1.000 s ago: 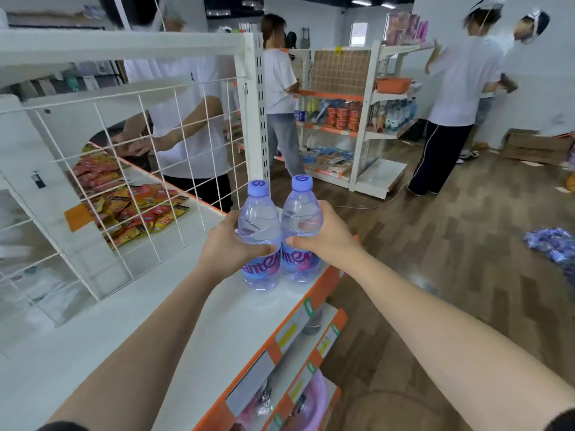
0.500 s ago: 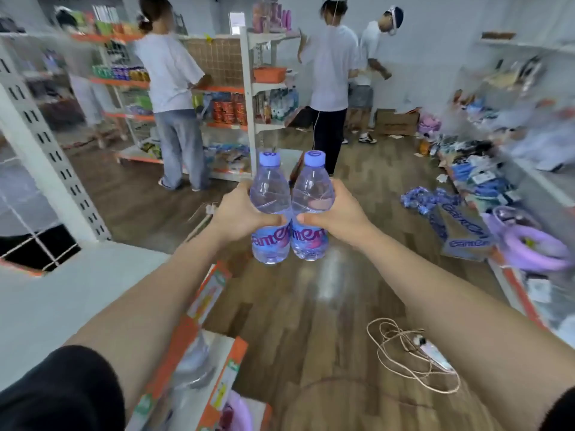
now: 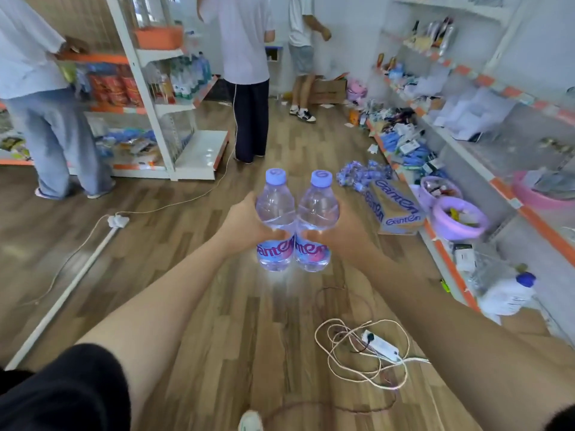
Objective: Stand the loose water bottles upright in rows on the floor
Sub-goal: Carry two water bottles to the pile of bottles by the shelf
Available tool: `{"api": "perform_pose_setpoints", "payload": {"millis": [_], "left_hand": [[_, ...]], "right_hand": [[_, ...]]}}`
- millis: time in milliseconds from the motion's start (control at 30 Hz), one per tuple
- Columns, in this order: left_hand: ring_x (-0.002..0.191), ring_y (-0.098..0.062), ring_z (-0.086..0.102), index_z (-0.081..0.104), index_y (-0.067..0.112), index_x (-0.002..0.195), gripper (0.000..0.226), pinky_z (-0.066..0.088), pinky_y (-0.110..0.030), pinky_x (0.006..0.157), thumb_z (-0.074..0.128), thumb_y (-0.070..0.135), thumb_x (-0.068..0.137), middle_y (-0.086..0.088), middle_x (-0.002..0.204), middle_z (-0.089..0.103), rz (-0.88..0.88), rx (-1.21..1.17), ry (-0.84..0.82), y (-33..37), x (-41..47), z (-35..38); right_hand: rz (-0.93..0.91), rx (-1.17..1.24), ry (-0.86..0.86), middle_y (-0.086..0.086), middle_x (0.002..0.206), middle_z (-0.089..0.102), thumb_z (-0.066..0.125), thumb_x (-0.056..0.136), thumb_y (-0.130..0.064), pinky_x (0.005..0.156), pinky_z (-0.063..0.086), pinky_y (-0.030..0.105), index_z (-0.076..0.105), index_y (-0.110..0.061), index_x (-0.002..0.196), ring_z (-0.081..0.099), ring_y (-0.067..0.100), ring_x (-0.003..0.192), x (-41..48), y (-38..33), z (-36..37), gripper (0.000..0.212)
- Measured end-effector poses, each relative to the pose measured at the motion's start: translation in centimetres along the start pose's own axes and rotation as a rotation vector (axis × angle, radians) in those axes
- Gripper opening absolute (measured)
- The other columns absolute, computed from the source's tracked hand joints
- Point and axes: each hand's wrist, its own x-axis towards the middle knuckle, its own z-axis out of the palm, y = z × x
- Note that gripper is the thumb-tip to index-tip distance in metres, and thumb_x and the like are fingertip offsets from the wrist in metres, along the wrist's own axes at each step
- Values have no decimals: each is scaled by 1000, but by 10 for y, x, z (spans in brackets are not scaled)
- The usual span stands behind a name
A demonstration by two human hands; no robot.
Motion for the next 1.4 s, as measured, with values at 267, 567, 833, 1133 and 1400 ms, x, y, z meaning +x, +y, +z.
{"api": "perform_pose_setpoints", "payload": {"millis": [267,567,833,1133,1400], "left_hand": [[81,3,63,54,40,88,47,48,-18,73,83,15,63,22,87,64,82,-55,-143,1,193,16],[75,4,61,54,32,84,46,50,-16,72,84,8,59,18,82,65,112,-74,-328,7,408,54],[101,-17,67,57,22,115,82,53,-43,94,77,33,36,0,108,70,123,-86,-430,1,594,116],[105,-17,62,40,26,113,83,53,-40,92,82,28,42,2,115,60,40,-108,-503,-1,772,154],[96,-11,66,56,20,112,81,55,-31,84,75,35,35,4,109,67,131,-51,-701,-5,951,179]], "right_hand": [[46,-32,105,-8,109,59,84,64,-39,82,52,24,50,-15,124,58,10,96,139,1,-30,74],[145,-12,209,-6,117,56,85,64,-28,92,46,27,41,-31,120,56,12,105,304,45,-62,72],[214,30,332,-5,110,64,83,55,-37,91,52,37,50,-31,112,64,15,103,459,115,-93,66],[338,60,344,-2,107,68,80,55,-40,90,54,44,60,-28,110,66,17,101,616,161,-114,59],[473,88,473,-11,107,62,85,57,-34,84,50,26,53,-27,121,61,7,96,764,200,-112,72]]}}
